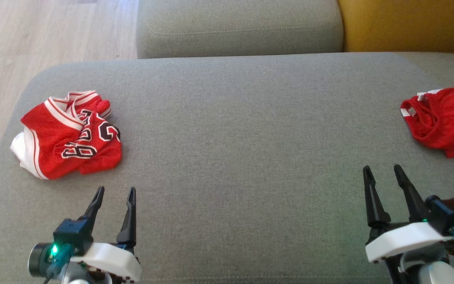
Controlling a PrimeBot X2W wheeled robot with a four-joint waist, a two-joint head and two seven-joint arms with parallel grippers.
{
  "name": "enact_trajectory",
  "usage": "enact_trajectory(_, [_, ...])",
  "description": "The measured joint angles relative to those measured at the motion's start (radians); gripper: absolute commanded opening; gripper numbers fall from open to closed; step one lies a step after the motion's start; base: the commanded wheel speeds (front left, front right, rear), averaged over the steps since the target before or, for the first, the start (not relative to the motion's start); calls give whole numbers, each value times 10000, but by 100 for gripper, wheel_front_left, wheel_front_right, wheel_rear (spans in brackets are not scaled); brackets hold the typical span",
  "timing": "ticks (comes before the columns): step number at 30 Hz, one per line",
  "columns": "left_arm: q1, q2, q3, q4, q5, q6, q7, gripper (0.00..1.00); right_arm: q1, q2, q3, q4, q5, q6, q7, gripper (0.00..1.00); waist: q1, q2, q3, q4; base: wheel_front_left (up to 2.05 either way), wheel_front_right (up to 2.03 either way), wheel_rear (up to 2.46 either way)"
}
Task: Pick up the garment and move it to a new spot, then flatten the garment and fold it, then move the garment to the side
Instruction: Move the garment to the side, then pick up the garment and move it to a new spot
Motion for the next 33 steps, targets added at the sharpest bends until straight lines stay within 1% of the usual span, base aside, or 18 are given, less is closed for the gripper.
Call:
enact_trajectory(9, [46, 67, -73, -113, 0, 86, 136, 100, 89, 6, -199, -291, -489, 0, 174, 100, 0, 0, -25, -31, 0, 0, 0])
enact_trajectory(24, [43, 109, -240, -173, -79, 102, 138, 100, 277, 12, -295, -391, -573, 0, 263, 100, 0, 0, 1, -1, 0, 0, 0])
enact_trajectory(29, [19, 123, -259, -159, -100, 142, 138, 100, 281, 15, -479, -449, -725, 0, 291, 100, 0, 0, 14, 212, 0, 0, 0])
enact_trajectory(33, [-188, 127, -280, -84, -102, 165, 138, 100, 309, 19, -583, -610, -838, 0, 351, 100, 0, 0, 23, 608, 0, 0, 0])
